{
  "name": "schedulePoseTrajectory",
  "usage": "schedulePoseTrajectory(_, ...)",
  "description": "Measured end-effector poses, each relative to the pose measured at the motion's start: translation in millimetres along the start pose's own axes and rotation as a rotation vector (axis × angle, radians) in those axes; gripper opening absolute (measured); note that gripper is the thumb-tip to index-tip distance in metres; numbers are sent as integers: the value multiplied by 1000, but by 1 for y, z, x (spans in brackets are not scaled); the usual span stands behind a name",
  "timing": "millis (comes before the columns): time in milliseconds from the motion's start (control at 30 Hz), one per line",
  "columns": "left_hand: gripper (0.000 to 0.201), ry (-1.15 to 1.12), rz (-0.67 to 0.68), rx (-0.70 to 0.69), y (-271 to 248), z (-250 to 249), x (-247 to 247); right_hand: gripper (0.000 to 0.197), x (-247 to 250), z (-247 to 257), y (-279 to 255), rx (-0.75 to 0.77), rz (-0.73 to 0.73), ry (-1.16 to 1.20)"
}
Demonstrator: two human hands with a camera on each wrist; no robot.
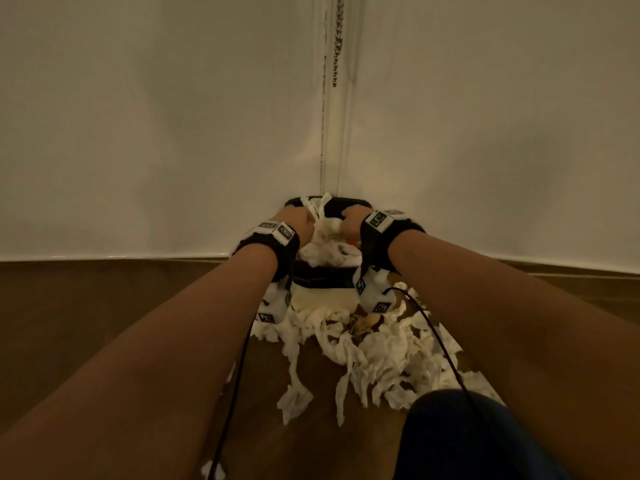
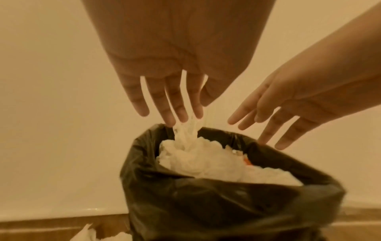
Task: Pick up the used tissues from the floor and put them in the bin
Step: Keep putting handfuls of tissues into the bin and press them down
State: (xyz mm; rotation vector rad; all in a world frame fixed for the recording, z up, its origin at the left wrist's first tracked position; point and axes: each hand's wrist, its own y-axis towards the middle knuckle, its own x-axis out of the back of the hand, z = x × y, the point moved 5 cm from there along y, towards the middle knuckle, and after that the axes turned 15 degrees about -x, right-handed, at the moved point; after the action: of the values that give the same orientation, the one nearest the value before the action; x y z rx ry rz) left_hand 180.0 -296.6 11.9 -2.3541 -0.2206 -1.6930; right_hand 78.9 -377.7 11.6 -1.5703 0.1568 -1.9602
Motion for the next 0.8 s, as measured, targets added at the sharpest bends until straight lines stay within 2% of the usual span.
schedulePoseTrajectory(100, 31, -78, -146, 36, -27, -3, 12, 45, 15, -4, -25, -31, -91, 79)
schedulePoseTrajectory(200, 27, -77, -277, 67, -51, -7, 14, 39, 18, -10, -50, 25, -190, 159)
schedulePoseTrajectory(333, 32, -128, -311, 152, -87, -2, 0, 27, -2, -21, -81, 53, -267, 330)
schedulePoseTrajectory(533, 32, -273, -234, 206, -139, 15, -48, 29, -63, -29, -108, 45, -71, 347)
schedulePoseTrajectory(667, 21, -325, -132, 248, -172, 29, -87, 29, -107, -28, -115, 42, 36, 282)
schedulePoseTrajectory(733, 23, -303, -50, 276, -191, 37, -109, 26, -133, -29, -116, 36, 106, 245)
schedulePoseTrajectory(800, 26, -240, 90, 274, -209, 45, -133, 24, -158, -29, -116, 42, 172, 158)
